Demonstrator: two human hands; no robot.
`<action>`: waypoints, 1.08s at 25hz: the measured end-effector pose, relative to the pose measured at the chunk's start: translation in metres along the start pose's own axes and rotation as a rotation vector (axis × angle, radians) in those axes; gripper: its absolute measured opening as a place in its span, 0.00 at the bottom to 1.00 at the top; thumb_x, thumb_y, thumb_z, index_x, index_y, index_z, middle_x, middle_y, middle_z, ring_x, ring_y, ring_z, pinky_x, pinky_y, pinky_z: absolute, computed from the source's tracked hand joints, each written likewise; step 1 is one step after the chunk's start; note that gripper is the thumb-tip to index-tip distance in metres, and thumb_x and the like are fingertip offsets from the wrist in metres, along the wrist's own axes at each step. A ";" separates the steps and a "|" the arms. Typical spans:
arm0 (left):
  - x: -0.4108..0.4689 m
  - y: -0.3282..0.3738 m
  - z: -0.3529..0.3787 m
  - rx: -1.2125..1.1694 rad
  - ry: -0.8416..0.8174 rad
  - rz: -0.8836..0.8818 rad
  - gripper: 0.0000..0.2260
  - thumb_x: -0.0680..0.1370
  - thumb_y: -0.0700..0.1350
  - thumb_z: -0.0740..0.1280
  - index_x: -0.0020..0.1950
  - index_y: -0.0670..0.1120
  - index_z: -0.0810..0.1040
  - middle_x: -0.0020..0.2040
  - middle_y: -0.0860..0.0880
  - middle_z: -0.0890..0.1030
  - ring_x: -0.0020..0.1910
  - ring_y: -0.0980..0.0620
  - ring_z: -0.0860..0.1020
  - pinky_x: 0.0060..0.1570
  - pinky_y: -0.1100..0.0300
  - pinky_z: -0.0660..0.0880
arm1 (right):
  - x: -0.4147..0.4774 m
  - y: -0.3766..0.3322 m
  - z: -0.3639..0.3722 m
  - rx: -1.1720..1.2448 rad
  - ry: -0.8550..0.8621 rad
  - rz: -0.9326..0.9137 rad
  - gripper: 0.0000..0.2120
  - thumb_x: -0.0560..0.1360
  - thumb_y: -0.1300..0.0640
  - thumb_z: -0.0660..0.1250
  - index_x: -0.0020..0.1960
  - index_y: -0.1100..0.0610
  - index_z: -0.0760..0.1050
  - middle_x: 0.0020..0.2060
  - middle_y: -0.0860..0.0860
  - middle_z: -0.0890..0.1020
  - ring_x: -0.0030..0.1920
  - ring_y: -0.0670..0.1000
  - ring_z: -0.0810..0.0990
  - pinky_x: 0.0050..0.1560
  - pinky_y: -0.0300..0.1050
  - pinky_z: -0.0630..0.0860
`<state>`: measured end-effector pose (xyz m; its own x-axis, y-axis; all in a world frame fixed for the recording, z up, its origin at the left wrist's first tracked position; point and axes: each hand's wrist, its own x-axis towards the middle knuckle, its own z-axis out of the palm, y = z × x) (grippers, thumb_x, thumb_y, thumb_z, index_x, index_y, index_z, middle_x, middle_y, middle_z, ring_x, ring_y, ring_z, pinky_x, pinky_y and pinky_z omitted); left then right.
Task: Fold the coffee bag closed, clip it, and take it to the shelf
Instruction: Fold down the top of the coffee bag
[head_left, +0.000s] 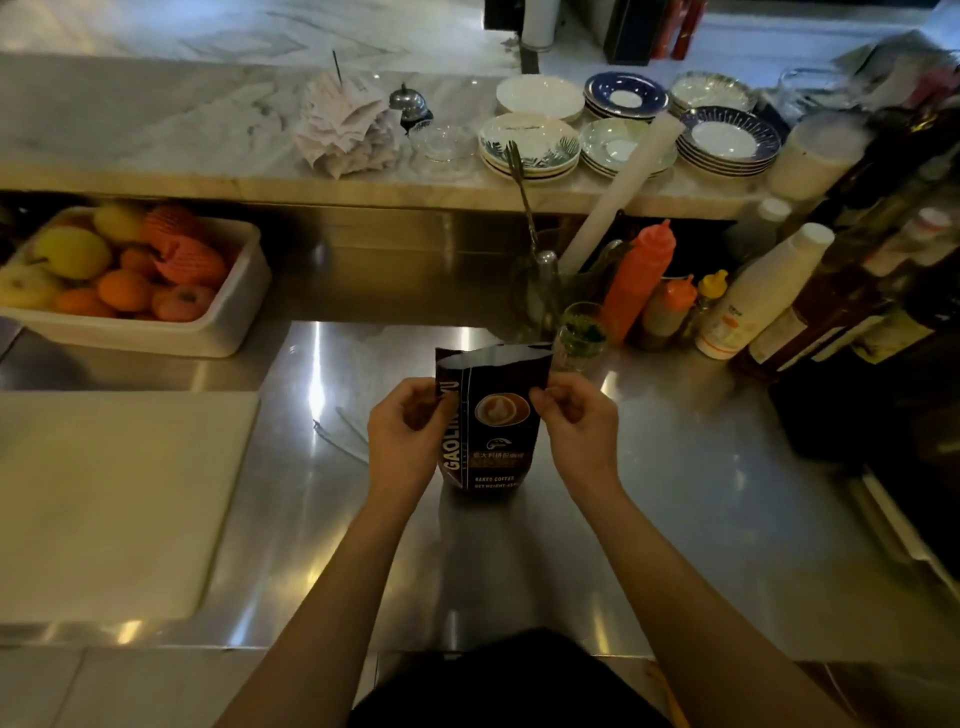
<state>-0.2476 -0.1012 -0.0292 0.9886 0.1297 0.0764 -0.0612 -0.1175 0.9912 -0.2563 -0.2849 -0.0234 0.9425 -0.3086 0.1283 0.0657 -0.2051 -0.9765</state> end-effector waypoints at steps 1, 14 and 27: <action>-0.011 0.000 0.005 0.005 0.016 -0.012 0.06 0.76 0.36 0.71 0.49 0.47 0.80 0.44 0.52 0.85 0.45 0.58 0.84 0.44 0.67 0.79 | -0.003 0.004 -0.007 -0.015 -0.017 -0.005 0.15 0.75 0.63 0.70 0.44 0.42 0.78 0.37 0.43 0.84 0.41 0.43 0.83 0.41 0.36 0.80; -0.047 -0.003 0.004 -0.078 0.046 -0.062 0.07 0.78 0.44 0.70 0.51 0.56 0.82 0.45 0.55 0.87 0.47 0.55 0.85 0.45 0.60 0.82 | -0.048 0.007 0.009 -0.032 -0.101 -0.064 0.08 0.77 0.51 0.66 0.48 0.37 0.72 0.43 0.35 0.81 0.48 0.40 0.81 0.47 0.34 0.79; -0.045 -0.009 0.019 0.191 0.189 0.105 0.07 0.78 0.51 0.70 0.47 0.54 0.71 0.36 0.59 0.78 0.37 0.63 0.81 0.33 0.74 0.74 | -0.050 0.001 0.042 -0.124 0.076 -0.097 0.11 0.74 0.38 0.64 0.50 0.41 0.65 0.39 0.39 0.77 0.44 0.36 0.79 0.37 0.28 0.76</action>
<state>-0.2891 -0.1249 -0.0441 0.9341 0.2859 0.2138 -0.1169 -0.3210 0.9398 -0.2894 -0.2308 -0.0379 0.9059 -0.3502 0.2380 0.1098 -0.3485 -0.9309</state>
